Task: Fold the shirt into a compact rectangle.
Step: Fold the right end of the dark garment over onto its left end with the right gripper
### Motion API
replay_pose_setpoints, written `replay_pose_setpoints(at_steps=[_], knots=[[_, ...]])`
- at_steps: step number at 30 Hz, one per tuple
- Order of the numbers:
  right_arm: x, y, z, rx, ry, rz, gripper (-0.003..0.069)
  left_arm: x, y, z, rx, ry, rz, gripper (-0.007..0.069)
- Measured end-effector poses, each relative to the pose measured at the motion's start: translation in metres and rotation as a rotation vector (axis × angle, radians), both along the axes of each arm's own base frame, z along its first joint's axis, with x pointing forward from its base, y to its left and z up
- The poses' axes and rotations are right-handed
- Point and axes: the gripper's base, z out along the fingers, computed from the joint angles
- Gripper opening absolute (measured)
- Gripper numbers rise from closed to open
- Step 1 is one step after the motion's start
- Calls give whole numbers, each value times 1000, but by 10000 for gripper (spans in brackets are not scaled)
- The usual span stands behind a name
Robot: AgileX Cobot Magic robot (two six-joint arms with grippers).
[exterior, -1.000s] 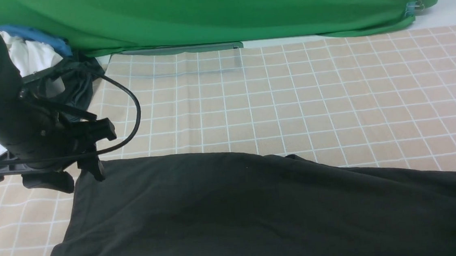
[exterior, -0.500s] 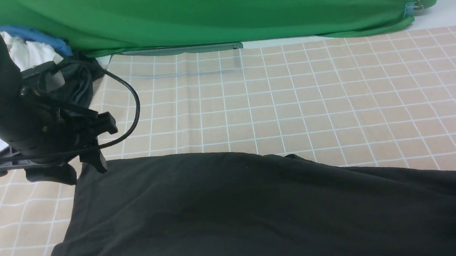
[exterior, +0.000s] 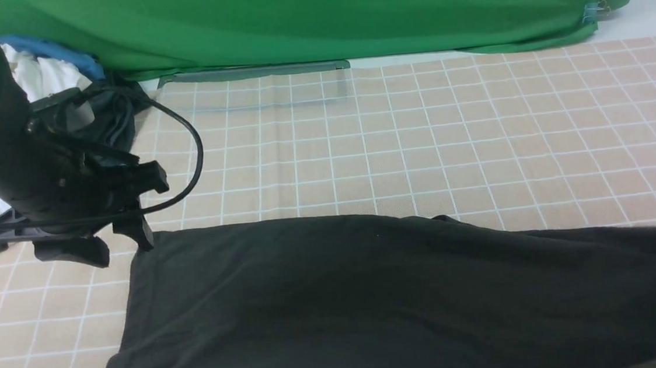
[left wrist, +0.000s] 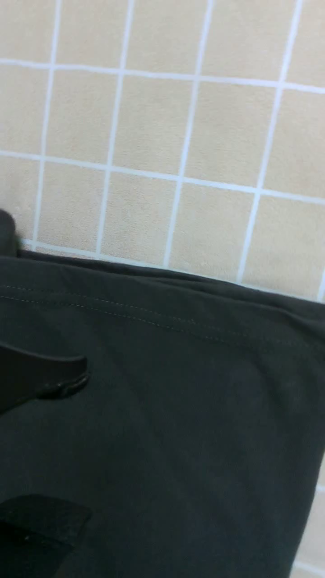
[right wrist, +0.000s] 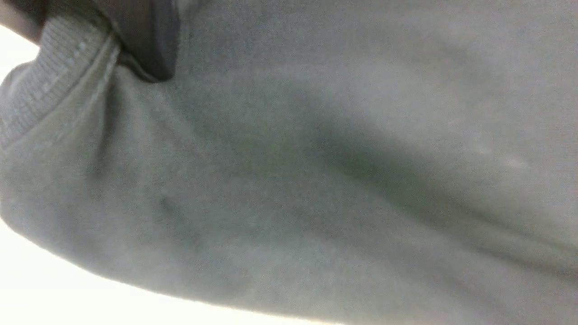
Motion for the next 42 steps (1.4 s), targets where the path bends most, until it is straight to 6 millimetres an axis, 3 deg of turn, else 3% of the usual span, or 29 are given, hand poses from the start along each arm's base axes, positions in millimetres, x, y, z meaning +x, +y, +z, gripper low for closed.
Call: replay_pose_setpoints(at_steps=[4, 6, 9, 10, 12, 14, 17, 20, 26, 35, 42], knots=[[-1, 27, 43, 16, -83, 8, 115, 7, -1, 25, 7, -57, -48, 342], [-4, 52, 65, 56, -137, 38, 115, 11, -1, 40, 14, -98, -65, 333], [-9, 101, 91, 170, -218, 88, 115, 15, -1, 62, 25, -151, -87, 268], [-10, 108, 93, 180, -226, 106, 115, 16, -1, 65, 25, -159, -89, 256], [-17, 156, 104, 280, -286, 175, 115, 17, -1, 85, 43, -202, -129, 171], [-22, 189, 108, 347, -316, 224, 115, 17, 1, 101, 64, -236, -150, 98], [-28, 236, 106, 430, -344, 297, 115, 18, 4, 126, 82, -316, -151, 30], [-31, 284, 96, 502, -362, 377, 115, 13, 10, 149, 67, -393, -127, 12], [-27, 359, 69, 601, -382, 454, 115, 2, 12, 162, 54, -430, -115, 13], [-21, 422, 34, 627, -355, 500, 119, 2, 12, 162, 48, -428, -116, 14], [-20, 442, 24, 655, -372, 516, 128, 2, 12, 162, 39, -426, -98, 15]])
